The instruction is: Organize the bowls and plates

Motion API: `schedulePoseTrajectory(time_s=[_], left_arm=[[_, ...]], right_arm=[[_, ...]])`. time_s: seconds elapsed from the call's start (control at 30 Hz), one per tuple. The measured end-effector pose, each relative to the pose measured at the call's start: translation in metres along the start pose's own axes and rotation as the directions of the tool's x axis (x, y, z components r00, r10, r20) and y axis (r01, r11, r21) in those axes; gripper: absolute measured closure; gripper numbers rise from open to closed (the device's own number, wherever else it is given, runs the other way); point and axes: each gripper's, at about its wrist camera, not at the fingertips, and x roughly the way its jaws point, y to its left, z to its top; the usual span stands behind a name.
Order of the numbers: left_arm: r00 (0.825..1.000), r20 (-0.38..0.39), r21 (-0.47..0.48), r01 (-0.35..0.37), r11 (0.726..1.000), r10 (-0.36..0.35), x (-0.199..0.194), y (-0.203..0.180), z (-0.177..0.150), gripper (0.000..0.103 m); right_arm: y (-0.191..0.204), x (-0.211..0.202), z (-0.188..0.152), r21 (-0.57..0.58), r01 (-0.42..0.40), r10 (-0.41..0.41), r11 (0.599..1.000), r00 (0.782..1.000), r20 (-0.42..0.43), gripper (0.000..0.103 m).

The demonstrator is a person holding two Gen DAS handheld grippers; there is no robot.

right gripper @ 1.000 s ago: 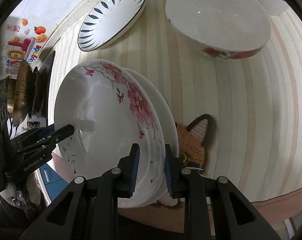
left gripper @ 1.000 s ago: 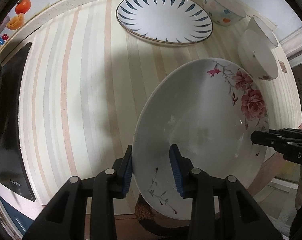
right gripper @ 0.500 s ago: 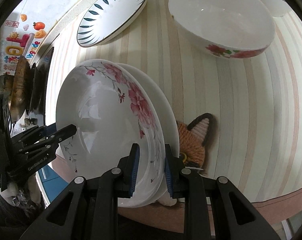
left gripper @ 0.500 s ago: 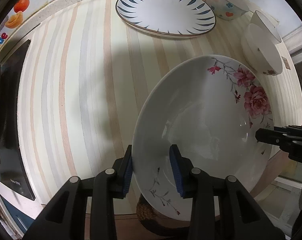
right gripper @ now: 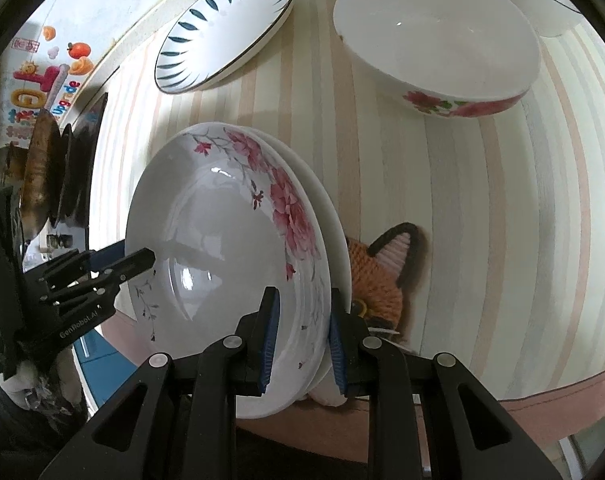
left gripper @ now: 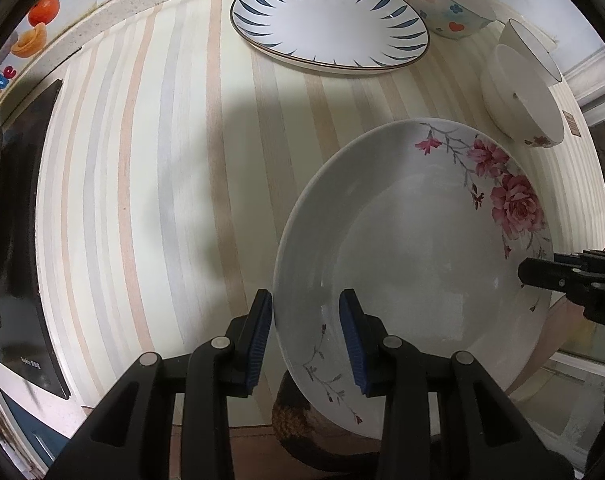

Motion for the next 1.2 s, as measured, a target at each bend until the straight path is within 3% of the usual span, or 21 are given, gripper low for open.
schedulePoseTrajectory(time_s=[0.43, 0.67, 0.8, 0.9, 1.03, 1.2], left_arm=[[1.000, -0.009, -0.009, 0.015, 1.000, -0.015, -0.004, 0.013, 0.004, 0.071], [0.997, 0.071, -0.042, 0.033, 0.999, -0.030, -0.048, 0.035, 0.029, 0.070], [0.990, 0.141, -0.093, 0.030, 0.995, -0.017, -0.068, 0.058, 0.081, 0.070], [0.987, 0.161, -0.131, 0.041, 0.990, -0.019, -0.064, 0.075, 0.123, 0.070], [0.990, 0.141, -0.153, 0.036, 0.988, -0.014, -0.043, 0.090, 0.174, 0.070], [0.994, 0.101, -0.154, 0.046, 0.987, -0.030, -0.007, 0.099, 0.212, 0.070]], right_arm=[[-0.005, -0.008, -0.004, 0.010, 0.011, -0.011, 1.000, 0.999, -0.051, 0.078], [-0.004, -0.042, 0.006, 0.022, -0.004, 0.004, 1.000, 1.000, -0.001, 0.078], [0.014, -0.076, 0.039, 0.028, -0.038, 0.034, 0.999, 0.991, 0.130, 0.078], [0.027, -0.087, 0.086, 0.046, -0.046, 0.035, 0.998, 0.975, 0.218, 0.077], [0.033, -0.070, 0.149, 0.084, 0.006, -0.026, 0.996, 0.969, 0.247, 0.077], [0.036, -0.036, 0.192, 0.101, 0.059, -0.079, 0.993, 0.974, 0.211, 0.077]])
